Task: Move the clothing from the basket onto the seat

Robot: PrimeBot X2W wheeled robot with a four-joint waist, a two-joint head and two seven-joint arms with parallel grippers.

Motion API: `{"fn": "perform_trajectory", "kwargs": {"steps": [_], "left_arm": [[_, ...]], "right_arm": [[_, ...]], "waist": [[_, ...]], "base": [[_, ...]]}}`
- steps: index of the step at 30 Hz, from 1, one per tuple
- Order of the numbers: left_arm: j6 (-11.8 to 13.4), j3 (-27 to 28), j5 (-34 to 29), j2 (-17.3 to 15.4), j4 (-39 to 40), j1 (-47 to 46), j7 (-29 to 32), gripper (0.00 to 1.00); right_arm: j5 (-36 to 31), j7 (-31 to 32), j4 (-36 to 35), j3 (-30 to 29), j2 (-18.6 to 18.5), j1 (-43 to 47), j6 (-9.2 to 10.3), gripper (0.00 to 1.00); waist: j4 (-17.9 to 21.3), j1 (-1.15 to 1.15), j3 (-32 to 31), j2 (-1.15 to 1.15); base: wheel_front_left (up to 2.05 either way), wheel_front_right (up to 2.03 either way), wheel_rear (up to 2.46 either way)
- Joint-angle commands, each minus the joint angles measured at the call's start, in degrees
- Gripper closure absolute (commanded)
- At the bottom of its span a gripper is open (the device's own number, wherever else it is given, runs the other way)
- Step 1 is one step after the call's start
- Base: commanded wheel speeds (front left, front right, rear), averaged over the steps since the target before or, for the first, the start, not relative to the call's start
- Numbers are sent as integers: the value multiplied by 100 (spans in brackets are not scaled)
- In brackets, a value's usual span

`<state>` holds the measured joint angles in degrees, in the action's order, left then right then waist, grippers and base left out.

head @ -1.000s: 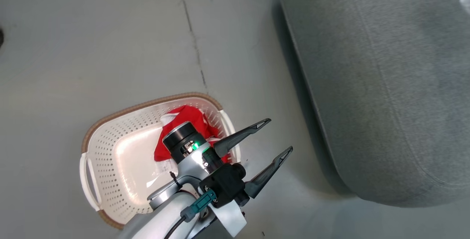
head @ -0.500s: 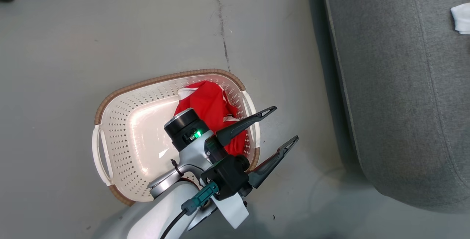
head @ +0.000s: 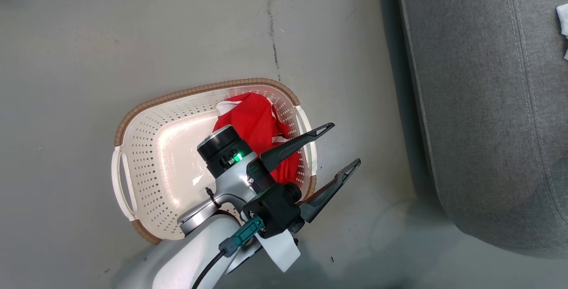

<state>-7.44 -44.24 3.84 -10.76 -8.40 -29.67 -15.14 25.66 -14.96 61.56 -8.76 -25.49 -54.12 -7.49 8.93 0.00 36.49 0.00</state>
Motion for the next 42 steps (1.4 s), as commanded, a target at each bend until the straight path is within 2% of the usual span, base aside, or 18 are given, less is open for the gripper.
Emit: {"fn": "perform_trajectory", "kwargs": {"steps": [1, 2, 3, 4, 12, 19, 28, 34, 42], "left_arm": [[-6, 28, -23, -42, -8, -19, -2, 0], [-6, 27, -21, -42, -8, -25, -3, 0], [-6, 25, -21, -37, 6, -39, -2, 0], [-6, 24, -19, -33, 18, -54, -2, 0], [-6, 40, 6, 89, -1, 79, -2, 0], [-6, 126, 58, 216, -56, 330, -2, 0], [-5, 282, 109, 355, -98, 686, -2, 0], [-5, 521, 87, 466, -84, 970, -2, 0], [11, 949, 72, 579, -48, 1385, -2, 0]], "right_arm": [[28, -16, 95, 28, 4, -21, -1, 100], [47, -16, 131, 38, -3, -48, -1, 100], [49, -16, 127, 24, -34, -60, -1, 64], [26, -16, 96, -13, -66, -61, -1, 0], [-287, -16, -8, -42, 87, 247, -1, 0], [-618, -17, -359, 126, 138, 735, -1, 0], [-737, -17, -974, 201, 166, 1273, -1, 0], [-786, -15, -1977, 503, 210, 1837, 0, 0], [-793, -16, -3837, 532, 481, 2716, -1, 0]], "waist": [[8, 0, -3, 0], [10, 0, -5, 0], [12, 0, -6, 0], [11, 0, -7, 0], [91, 0, -436, 0], [294, 0, -1055, 0], [455, 0, -1703, 0], [450, 0, -2147, 0], [227, 0, -2637, 0]], "base": [[0, 0, 0], [0, 0, 0], [0, 0, 0], [0, 0, 0], [0, 0, 0], [0, 0, 0], [0, 0, 0], [0, 0, 0], [0, 0, 0]]}}
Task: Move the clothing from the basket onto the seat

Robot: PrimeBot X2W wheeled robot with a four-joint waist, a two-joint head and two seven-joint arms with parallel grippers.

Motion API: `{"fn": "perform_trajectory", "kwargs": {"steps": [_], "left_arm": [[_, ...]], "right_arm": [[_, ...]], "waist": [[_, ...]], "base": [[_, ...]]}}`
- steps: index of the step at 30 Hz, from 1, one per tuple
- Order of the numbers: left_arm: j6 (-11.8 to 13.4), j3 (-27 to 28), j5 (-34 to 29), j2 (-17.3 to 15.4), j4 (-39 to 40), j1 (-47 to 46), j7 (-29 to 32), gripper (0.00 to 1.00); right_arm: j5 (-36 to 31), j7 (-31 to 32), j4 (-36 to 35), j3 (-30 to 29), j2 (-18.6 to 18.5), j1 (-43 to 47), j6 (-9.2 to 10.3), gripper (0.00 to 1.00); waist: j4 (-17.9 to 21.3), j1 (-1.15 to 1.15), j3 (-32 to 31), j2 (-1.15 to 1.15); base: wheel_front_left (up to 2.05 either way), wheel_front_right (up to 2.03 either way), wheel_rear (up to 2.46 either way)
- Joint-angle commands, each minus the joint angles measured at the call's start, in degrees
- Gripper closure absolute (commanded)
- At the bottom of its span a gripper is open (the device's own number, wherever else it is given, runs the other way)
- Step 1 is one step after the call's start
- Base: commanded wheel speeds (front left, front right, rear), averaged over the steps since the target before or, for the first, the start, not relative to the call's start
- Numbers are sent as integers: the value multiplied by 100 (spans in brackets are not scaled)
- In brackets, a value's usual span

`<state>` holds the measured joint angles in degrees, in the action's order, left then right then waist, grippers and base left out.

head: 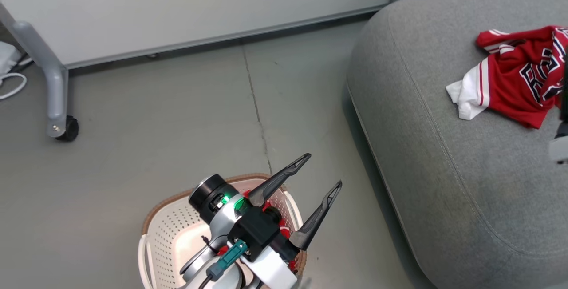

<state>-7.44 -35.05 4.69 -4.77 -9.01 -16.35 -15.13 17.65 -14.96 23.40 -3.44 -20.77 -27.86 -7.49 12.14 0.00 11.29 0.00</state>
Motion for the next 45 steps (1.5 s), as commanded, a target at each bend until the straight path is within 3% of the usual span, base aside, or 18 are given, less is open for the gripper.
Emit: {"fn": "perform_trajectory", "kwargs": {"steps": [1, 8, 15, 26, 30, 45], "left_arm": [[15, 81, -18, -2, 21, 106, -3, 0], [47, 474, -33, 82, 56, 452, -3, 0], [218, 1006, 34, 137, 112, 709, -3, 0], [842, 1868, -70, 171, -34, 1054, -3, 0], [955, 2076, 47, 178, -61, 1141, -3, 0], [1053, 2269, 650, 180, -507, 1574, -2, 0]], "right_arm": [[6, -15, -236, 43, 45, 205, -1, 0], [100, -15, -1356, 492, 375, 939, -1, 0], [51, -15, -1730, 880, 623, 1447, -1, 0], [-263, -15, -1723, 1116, 969, 2045, -1, 0], [-316, -15, -1683, 1090, 1074, 2164, -1, 0], [-635, -15, -1401, 845, 1457, 2600, -1, 0]], "waist": [[-128, 0, -177, 0], [-453, 0, -538, 0], [-876, 0, -761, 0], [-1377, 0, -893, 0], [-1457, 0, -927, 0], [-1549, 0, -1059, 0]], "base": [[0, 0, 0], [0, 0, 0], [0, 0, 0], [0, 0, 0], [0, 0, 0], [0, 0, 0]]}}
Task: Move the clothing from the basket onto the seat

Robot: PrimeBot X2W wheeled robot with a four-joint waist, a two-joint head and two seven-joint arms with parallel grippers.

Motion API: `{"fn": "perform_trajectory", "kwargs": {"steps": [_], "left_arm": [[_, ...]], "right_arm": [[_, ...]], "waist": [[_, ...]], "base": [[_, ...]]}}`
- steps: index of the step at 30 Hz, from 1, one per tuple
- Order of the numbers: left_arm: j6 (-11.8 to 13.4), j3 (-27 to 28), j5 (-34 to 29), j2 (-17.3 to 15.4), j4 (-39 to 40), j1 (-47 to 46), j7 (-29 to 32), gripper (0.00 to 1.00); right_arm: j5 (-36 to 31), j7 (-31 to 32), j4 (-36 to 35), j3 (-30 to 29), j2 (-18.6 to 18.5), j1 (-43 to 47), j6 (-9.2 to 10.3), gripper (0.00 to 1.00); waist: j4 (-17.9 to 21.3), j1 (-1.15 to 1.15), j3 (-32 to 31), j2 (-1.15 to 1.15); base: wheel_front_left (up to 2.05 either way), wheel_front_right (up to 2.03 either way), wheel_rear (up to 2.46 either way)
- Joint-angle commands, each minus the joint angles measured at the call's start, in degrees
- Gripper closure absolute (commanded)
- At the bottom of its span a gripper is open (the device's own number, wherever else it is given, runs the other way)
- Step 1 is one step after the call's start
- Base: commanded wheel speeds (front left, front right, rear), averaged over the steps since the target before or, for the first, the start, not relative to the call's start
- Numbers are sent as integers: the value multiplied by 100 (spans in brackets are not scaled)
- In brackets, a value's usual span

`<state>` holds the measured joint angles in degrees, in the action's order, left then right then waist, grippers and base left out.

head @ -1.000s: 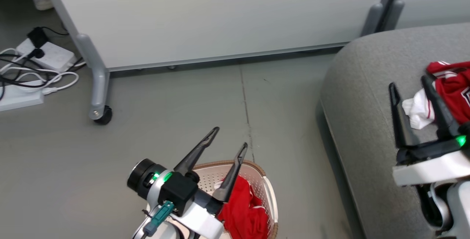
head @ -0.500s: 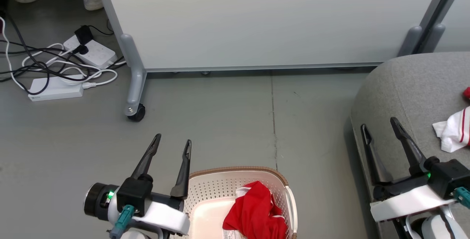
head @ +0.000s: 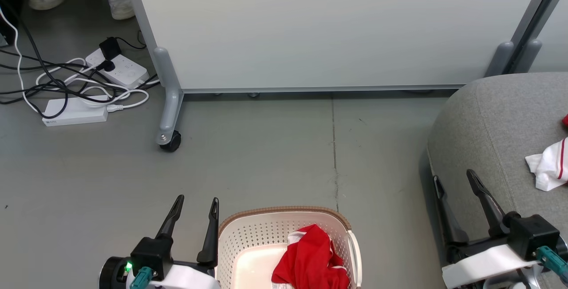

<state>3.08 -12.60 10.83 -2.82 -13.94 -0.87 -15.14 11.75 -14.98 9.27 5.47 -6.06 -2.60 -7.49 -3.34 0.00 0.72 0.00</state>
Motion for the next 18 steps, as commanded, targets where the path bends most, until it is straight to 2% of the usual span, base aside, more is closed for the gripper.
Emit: {"fn": "perform_trajectory", "kwargs": {"steps": [1, 18], "left_arm": [[-2, 28, 31, -17, -28, 25, -1, 0], [-48, -47, -4, -17, -123, 46, -1, 0]], "right_arm": [[-42, -12, 34, -68, 12, 102, -1, 0], [-92, -12, 176, -115, 120, 123, -1, 0]], "waist": [[-2, 0, -4, 0], [49, 0, -19, 0]], "base": [[0, 0, 0], [0, 0, 0]]}}
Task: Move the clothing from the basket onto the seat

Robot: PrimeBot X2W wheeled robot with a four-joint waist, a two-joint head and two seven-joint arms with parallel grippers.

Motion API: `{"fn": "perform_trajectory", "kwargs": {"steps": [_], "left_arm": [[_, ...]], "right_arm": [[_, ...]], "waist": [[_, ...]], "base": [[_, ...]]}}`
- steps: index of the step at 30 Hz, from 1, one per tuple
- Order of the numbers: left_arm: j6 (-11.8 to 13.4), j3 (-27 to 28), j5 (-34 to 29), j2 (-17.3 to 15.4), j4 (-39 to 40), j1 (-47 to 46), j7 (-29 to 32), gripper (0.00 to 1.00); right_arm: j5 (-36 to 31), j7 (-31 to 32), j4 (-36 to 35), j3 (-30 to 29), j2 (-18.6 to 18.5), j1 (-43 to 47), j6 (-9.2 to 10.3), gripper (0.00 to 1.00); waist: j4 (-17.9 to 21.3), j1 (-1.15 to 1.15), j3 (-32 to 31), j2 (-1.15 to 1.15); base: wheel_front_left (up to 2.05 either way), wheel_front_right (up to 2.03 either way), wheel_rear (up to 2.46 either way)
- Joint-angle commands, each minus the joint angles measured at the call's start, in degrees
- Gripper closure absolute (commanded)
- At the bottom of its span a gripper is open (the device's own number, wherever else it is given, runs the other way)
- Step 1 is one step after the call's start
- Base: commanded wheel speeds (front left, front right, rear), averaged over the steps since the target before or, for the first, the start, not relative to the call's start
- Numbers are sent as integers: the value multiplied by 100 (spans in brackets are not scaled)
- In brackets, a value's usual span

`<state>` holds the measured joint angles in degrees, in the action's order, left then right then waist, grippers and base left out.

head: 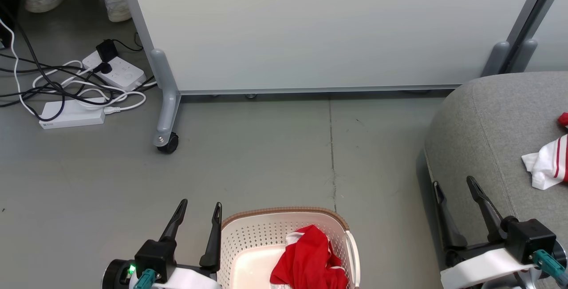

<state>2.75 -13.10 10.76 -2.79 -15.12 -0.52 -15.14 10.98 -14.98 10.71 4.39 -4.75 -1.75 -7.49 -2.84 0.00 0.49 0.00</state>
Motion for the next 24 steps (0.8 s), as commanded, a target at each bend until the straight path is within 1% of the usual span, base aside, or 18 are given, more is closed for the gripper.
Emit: {"fn": "perform_trajectory", "kwargs": {"steps": [1, 18, 24], "left_arm": [[-16, -2, 5, -21, -4, 11, -1, 0], [-22, 0, 11, -20, -29, -86, -1, 0], [17, -29, 16, -20, -26, -84, -1, 0]], "right_arm": [[-23, -12, 34, -3, -10, 37, -1, 0], [-34, -13, 60, -31, 7, -56, -1, 0], [-33, -12, 55, -27, 7, -77, -1, 0]], "waist": [[-2, 0, 9, 0], [11, 0, 92, 0], [37, 0, 100, 0]], "base": [[0, 0, 0], [0, 0, 0], [0, 0, 0]]}}
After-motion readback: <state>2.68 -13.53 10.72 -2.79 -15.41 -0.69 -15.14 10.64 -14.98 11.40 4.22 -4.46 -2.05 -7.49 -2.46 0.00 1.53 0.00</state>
